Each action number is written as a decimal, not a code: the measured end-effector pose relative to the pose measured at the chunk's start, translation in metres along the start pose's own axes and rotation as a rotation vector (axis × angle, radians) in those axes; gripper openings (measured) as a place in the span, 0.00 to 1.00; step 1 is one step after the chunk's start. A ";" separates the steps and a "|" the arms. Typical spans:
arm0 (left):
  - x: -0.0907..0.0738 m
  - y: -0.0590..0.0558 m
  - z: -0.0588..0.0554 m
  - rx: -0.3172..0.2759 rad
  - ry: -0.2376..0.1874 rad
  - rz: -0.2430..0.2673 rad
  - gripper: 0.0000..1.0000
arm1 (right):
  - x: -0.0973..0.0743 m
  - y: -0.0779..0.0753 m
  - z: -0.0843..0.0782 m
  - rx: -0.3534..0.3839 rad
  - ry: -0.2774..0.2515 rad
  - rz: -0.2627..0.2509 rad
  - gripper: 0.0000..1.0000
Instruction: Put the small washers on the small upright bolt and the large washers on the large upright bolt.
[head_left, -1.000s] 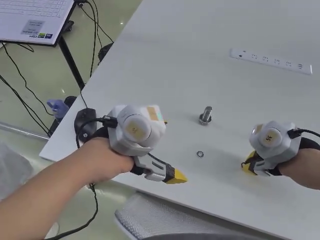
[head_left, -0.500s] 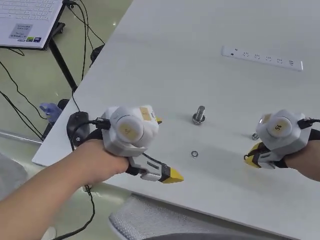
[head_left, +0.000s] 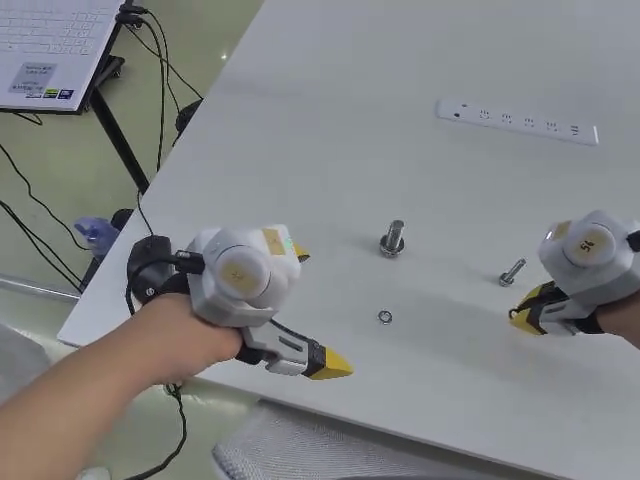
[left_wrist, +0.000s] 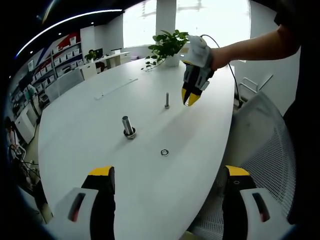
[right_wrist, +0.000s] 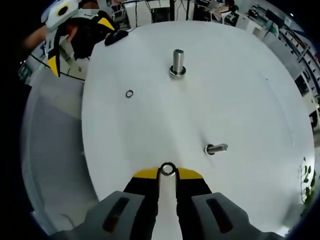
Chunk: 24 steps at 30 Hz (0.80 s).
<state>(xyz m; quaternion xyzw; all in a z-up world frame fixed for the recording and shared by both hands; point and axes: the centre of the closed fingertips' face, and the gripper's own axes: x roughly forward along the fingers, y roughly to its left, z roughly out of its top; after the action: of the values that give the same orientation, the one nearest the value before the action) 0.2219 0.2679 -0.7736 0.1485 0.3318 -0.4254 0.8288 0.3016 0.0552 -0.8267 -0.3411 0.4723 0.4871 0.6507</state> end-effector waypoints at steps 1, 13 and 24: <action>0.001 0.000 -0.001 0.001 0.006 0.000 0.89 | 0.000 -0.002 0.000 0.001 0.000 -0.002 0.12; 0.005 0.003 -0.007 0.005 0.027 -0.004 0.89 | -0.012 -0.035 0.005 0.022 0.003 -0.047 0.12; 0.005 0.000 -0.005 0.003 0.016 -0.008 0.89 | -0.021 -0.065 0.017 0.025 -0.012 -0.095 0.12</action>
<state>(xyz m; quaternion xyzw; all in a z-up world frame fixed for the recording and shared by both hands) 0.2215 0.2673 -0.7810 0.1517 0.3382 -0.4280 0.8243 0.3665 0.0454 -0.8018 -0.3521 0.4575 0.4518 0.6801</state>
